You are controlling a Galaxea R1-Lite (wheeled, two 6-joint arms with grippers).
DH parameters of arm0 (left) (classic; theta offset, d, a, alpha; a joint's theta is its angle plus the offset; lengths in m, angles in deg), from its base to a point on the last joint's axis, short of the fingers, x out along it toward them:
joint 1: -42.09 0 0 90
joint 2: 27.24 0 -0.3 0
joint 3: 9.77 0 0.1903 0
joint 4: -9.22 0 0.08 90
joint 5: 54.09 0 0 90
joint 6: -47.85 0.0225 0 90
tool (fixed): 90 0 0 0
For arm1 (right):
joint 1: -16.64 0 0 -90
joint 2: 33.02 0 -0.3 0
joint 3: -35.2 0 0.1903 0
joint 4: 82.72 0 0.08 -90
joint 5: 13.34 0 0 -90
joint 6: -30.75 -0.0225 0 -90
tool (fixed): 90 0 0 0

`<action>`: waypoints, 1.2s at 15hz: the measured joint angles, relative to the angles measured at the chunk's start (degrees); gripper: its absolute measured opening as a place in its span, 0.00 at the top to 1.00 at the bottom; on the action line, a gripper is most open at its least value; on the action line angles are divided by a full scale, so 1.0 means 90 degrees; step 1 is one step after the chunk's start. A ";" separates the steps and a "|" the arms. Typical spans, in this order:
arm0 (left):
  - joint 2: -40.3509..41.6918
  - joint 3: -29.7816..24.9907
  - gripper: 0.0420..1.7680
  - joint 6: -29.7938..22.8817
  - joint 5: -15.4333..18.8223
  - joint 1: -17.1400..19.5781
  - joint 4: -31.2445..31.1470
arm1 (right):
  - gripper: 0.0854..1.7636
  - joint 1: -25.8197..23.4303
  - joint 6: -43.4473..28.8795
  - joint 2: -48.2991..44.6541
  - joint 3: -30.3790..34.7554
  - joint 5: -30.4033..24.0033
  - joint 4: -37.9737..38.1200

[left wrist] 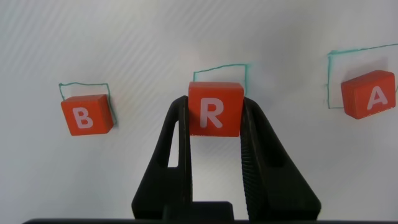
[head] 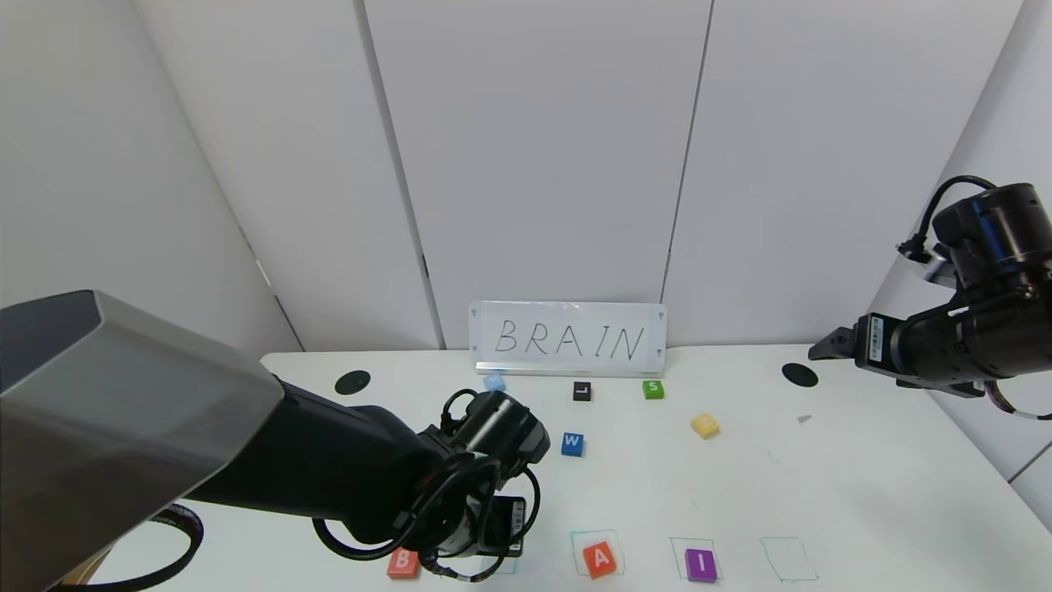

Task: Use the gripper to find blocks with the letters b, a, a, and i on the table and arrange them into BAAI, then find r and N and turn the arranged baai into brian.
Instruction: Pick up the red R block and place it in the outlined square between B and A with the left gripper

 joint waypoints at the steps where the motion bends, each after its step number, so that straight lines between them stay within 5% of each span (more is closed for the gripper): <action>1: -0.0070 0.0000 0.73 0.0003 0.0000 -0.0019 0.0003 | 0.03 -0.0003 0.0000 0.0000 -0.0003 0.0000 0.0000; 18: -0.0585 -0.0146 0.73 0.0005 0.0024 -0.0160 0.0538 | 0.03 -0.0003 0.0000 0.0015 -0.0005 0.0000 -0.0003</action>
